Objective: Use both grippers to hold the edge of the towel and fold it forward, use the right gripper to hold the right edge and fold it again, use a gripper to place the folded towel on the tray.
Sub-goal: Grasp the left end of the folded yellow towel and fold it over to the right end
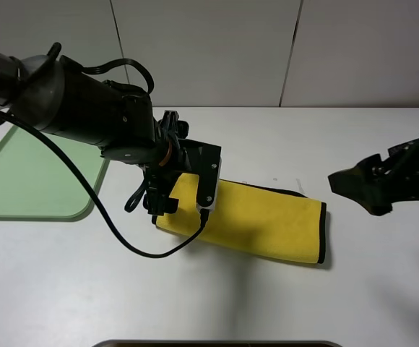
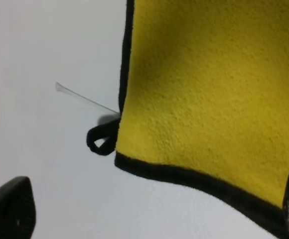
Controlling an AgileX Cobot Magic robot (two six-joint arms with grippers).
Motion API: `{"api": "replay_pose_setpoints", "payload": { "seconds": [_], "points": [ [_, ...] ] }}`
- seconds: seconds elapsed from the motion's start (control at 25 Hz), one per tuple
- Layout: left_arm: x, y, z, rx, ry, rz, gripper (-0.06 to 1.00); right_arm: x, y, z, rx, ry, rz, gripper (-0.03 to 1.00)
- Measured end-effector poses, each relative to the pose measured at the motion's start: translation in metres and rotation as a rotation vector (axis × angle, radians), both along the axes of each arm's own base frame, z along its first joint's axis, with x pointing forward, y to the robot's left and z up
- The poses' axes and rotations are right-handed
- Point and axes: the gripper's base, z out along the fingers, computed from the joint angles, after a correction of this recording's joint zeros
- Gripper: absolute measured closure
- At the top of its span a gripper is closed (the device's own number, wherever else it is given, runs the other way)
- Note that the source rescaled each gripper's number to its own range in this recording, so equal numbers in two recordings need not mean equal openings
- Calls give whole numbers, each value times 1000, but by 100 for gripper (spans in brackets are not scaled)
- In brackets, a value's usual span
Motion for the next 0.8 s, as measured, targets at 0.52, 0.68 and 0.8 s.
{"api": "replay_pose_setpoints", "payload": {
  "seconds": [0.52,0.68,0.8],
  "points": [
    [0,0,0,0,0,0,-5,-77,-35,12,-29,131,-35,-3],
    [0,0,0,-1,0,1,-5,-95,-43,16,15,72,-47,-3],
    [0,0,0,-1,0,1,-5,-107,-48,14,48,8,-48,-3]
  ]
}}
